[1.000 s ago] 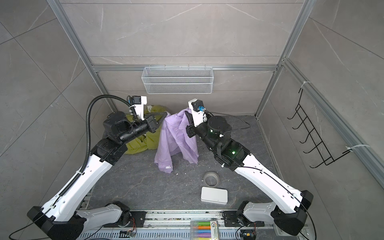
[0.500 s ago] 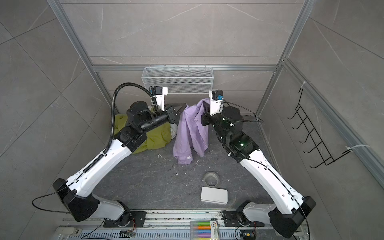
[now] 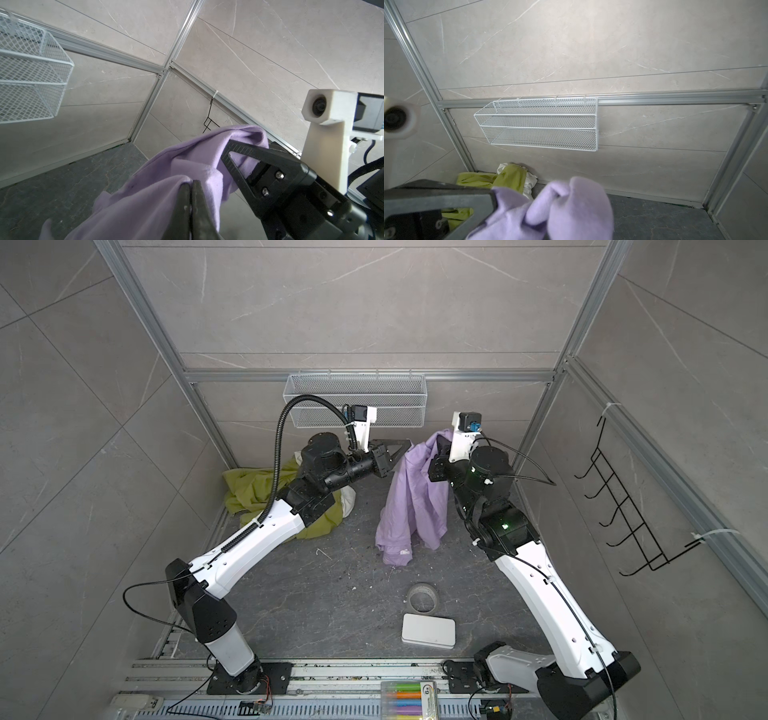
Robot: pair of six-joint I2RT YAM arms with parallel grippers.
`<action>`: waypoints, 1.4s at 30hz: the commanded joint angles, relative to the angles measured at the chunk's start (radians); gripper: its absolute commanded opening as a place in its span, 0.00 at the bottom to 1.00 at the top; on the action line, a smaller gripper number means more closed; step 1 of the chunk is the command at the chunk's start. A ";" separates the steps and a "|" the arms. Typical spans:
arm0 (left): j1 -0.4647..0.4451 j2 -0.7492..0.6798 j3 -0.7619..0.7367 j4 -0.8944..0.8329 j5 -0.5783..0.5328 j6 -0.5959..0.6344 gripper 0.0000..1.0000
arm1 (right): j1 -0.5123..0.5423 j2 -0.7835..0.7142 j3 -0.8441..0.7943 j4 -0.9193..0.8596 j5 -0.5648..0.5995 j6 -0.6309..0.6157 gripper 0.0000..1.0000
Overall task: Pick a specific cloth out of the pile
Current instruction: 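Carry the lavender shirt with both grippers away from the pile, farther from the robot, then lower the lavender shirt with both grippers onto the table beside the pile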
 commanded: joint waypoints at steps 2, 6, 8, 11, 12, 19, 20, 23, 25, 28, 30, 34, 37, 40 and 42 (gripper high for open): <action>-0.007 -0.006 0.023 0.115 0.028 -0.018 0.00 | -0.020 -0.027 -0.019 0.007 -0.015 0.026 0.00; -0.008 -0.034 -0.058 0.147 0.007 -0.014 0.00 | -0.027 -0.020 -0.037 0.013 -0.034 0.040 0.00; -0.008 -0.051 -0.101 0.155 -0.008 -0.002 0.00 | -0.030 -0.012 -0.049 0.017 -0.040 0.045 0.00; -0.008 -0.074 -0.160 0.160 -0.030 0.016 0.00 | -0.031 -0.005 -0.061 0.020 -0.050 0.055 0.00; -0.009 -0.081 -0.177 0.160 -0.036 0.021 0.00 | -0.031 -0.002 -0.066 0.022 -0.053 0.057 0.00; -0.004 -0.145 -0.293 0.121 -0.086 0.083 0.00 | -0.032 0.015 -0.087 0.028 -0.084 0.076 0.00; -0.002 -0.159 -0.313 0.113 -0.098 0.092 0.00 | -0.033 0.018 -0.091 0.028 -0.089 0.079 0.00; 0.007 -0.197 -0.364 0.106 -0.122 0.108 0.00 | -0.032 0.022 -0.105 0.034 -0.100 0.088 0.00; 0.017 -0.215 -0.392 0.103 -0.128 0.109 0.00 | -0.032 0.031 -0.111 0.035 -0.113 0.094 0.00; 0.032 -0.237 -0.433 0.103 -0.136 0.102 0.00 | -0.032 0.040 -0.119 0.035 -0.135 0.107 0.00; 0.040 -0.247 -0.459 0.104 -0.142 0.097 0.00 | -0.032 0.045 -0.123 0.035 -0.147 0.113 0.00; 0.054 -0.266 -0.501 0.110 -0.151 0.088 0.00 | -0.032 0.050 -0.134 0.034 -0.163 0.125 0.00; 0.060 -0.278 -0.523 0.111 -0.157 0.089 0.00 | -0.031 0.052 -0.143 0.033 -0.172 0.133 0.00; 0.066 -0.286 -0.544 0.109 -0.162 0.088 0.00 | -0.032 0.052 -0.152 0.033 -0.180 0.137 0.00; 0.068 -0.293 -0.563 0.108 -0.167 0.087 0.00 | -0.033 0.050 -0.158 0.034 -0.180 0.139 0.00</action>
